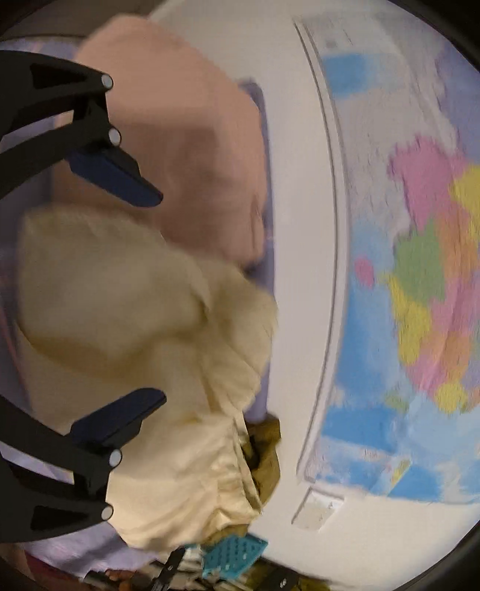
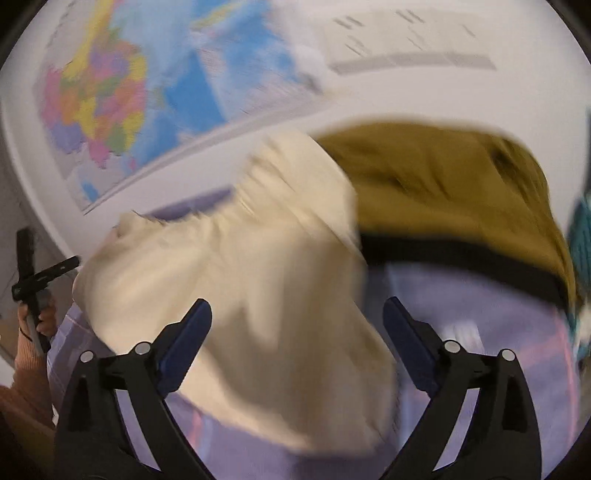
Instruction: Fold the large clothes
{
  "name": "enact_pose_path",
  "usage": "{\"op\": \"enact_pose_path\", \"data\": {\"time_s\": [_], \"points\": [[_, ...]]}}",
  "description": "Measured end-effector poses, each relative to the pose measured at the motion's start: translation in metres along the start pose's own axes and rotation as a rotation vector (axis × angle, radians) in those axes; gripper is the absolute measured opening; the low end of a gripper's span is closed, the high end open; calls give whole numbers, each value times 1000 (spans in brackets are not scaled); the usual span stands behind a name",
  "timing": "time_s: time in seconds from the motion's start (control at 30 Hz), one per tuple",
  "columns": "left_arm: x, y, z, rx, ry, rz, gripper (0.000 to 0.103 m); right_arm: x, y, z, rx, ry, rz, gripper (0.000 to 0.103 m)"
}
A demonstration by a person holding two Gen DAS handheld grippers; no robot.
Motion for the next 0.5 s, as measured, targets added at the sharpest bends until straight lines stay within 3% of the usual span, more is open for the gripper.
{"op": "enact_pose_path", "data": {"time_s": [0.13, 0.2, 0.23, 0.27, 0.3, 0.33, 0.37, 0.5], "points": [[8, 28, -16, 94, 101, 39, 96, -23, 34, -13, 84, -85, -98, 94], [-2, 36, -31, 109, 88, 2, 94, -21, 36, -20, 80, -97, -93, 93], [-5, 38, -36, 115, 74, 0, 83, -18, 34, -20, 79, -103, -83, 80], [-10, 40, -42, 122, 88, 5, 67, -15, 32, -20, 76, -121, -74, 54], [-13, 42, -42, 112, 103, 20, 58, -14, 30, -18, 73, -152, -77, 44], [-16, 42, -40, 112, 114, 32, 37, -13, 29, -17, 86, -178, -83, 20], [-17, 40, -34, 107, 131, 49, 25, -9, 27, -7, 101, -219, -87, 14], [-20, 42, 1, 122, 282, 159, 18, 6, 14, 66, 3, -332, -66, 10]]}}
Point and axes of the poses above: each gripper's, at about its wrist camera, not at the fingertips, and z roughly against the way its jaws point, x to its left, y to its underside, the point moved 4 cm from there along -z, roughly the way its jaws point, and after that the axes turned 4 degrees about -z, right-handed, at the moved point
